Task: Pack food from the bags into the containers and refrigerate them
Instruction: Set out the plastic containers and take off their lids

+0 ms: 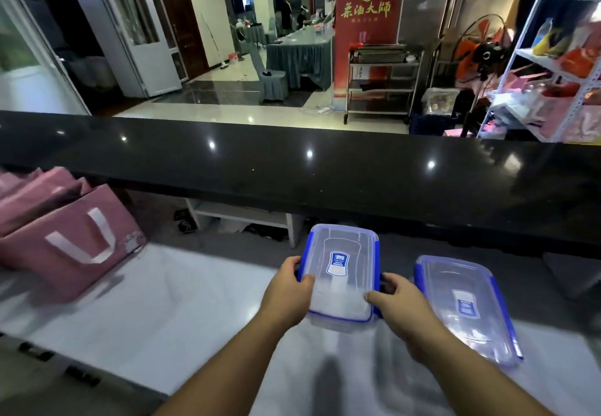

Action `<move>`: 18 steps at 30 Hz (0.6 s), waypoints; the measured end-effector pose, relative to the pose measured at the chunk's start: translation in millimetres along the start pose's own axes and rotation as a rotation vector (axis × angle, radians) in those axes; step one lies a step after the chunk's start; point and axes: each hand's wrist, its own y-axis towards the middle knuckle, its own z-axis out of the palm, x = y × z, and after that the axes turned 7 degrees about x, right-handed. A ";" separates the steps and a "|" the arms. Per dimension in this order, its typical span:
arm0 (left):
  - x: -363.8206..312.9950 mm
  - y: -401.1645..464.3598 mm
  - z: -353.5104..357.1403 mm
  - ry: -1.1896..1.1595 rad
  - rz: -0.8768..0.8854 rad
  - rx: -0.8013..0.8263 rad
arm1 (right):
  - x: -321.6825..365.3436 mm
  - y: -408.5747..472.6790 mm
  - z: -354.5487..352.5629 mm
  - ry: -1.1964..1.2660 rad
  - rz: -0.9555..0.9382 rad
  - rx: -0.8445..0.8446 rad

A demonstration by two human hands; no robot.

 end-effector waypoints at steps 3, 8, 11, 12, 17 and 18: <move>30.1 18.2 -38.2 -0.018 -0.058 0.013 | -0.9 19.0 48.7 0.020 0.049 0.046; 73.9 47.1 -90.6 -0.021 -0.132 0.035 | -3.0 44.7 120.2 0.035 0.117 0.069; 95.0 66.6 -115.0 0.010 -0.164 0.042 | -3.5 58.7 156.4 0.034 0.149 0.047; 101.6 72.7 -122.1 0.022 -0.172 0.043 | -3.8 63.3 167.7 0.032 0.158 0.040; 128.9 100.2 -151.5 0.053 -0.224 0.053 | -4.5 88.2 212.3 -0.015 0.182 0.027; 132.6 104.5 -157.0 0.057 -0.232 0.051 | -3.4 92.3 219.7 -0.023 0.187 0.027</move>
